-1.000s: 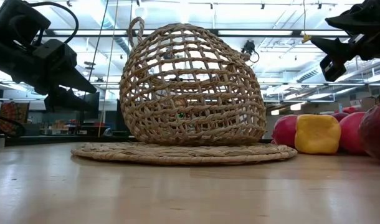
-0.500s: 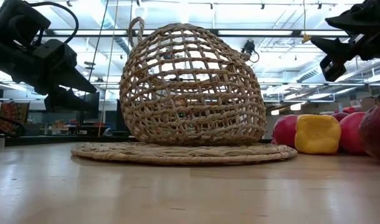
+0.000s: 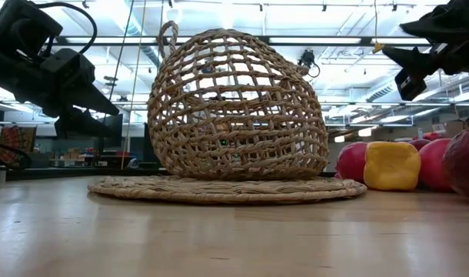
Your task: Build produce basket
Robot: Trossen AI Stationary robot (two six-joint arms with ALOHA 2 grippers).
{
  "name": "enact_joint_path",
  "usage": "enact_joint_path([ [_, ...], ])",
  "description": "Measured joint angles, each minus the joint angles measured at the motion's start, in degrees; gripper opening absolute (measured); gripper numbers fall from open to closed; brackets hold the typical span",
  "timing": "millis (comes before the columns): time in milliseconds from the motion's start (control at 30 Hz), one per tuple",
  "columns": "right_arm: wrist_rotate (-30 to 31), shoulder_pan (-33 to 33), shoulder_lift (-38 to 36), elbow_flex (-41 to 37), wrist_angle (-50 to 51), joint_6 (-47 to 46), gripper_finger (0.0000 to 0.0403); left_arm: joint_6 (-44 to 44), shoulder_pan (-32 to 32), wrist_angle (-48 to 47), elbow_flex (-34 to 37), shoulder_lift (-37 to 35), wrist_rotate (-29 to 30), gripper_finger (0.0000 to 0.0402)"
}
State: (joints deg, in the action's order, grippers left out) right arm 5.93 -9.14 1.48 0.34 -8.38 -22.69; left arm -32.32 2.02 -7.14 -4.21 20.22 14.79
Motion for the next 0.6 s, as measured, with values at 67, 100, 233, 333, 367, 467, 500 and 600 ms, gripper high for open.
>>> enact_joint_path([
  [67,6.49,0.37,0.02,0.01,-2.58,0.18,0.018,0.02,-0.02,0.0,0.0,0.0,-0.02,0.0357],
  [100,9.95,0.57,0.02,0.02,-5.31,-0.32,0.018,0.0,0.0,0.0,0.0,0.0,0.0,0.0357],
  [233,24.42,1.76,0.0,0.0,-17.65,-4.53,0.018,0.0,-0.02,0.0,0.0,0.01,-0.02,0.0357],
  [333,30.04,2.84,-0.04,0.02,-22.19,-4.3,0.0179,0.0,-0.02,0.0,0.0,0.0,-0.01,0.0357],
  [367,30.47,3.11,-0.02,0.02,-22.68,-4.28,0.0179,0.0,-0.02,0.0,0.0,-0.02,-0.02,0.0357],
  [467,30.01,3.34,-0.02,0.0,-23.62,-5.24,0.0179,0.0,-0.02,0.0,0.0,-0.02,0.0,0.0357],
  [500,29.43,3.34,-0.02,0.0,-23.87,-5.92,0.0179,0.0,-0.01,0.0,0.0,-0.02,-0.01,0.0357],
  [600,26.12,3.34,-0.02,0.0,-25.76,-9.08,0.0179,0.0,0.0,0.0,0.0,-0.01,-0.02,0.0357],
])
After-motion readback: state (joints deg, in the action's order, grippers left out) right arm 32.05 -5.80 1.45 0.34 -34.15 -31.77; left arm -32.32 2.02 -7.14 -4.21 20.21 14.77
